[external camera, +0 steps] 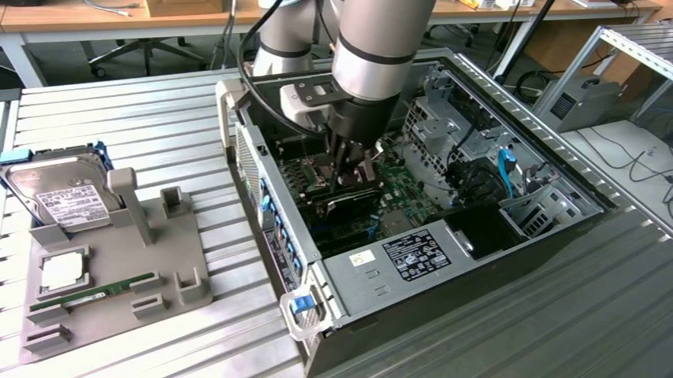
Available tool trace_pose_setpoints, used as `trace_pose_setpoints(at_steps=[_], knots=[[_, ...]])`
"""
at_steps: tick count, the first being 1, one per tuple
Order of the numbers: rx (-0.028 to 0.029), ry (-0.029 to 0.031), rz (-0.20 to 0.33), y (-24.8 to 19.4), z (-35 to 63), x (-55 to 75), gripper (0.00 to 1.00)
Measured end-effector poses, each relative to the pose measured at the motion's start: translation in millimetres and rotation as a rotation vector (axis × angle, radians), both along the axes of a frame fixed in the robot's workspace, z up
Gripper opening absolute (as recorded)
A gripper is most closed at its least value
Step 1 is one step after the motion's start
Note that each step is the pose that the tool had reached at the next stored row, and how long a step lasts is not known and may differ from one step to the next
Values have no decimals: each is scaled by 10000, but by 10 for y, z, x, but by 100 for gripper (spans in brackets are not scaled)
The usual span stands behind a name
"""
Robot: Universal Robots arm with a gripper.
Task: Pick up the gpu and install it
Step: 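Press down on the gpu until it lock into place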
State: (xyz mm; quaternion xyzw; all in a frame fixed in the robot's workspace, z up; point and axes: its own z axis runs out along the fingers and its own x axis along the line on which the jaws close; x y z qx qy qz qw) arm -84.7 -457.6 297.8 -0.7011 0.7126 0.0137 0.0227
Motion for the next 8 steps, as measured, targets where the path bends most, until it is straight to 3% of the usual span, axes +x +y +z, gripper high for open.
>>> trace_pose_setpoints(at_steps=[8], knots=[[-10, -1, -1, 0, 54, 0, 11]])
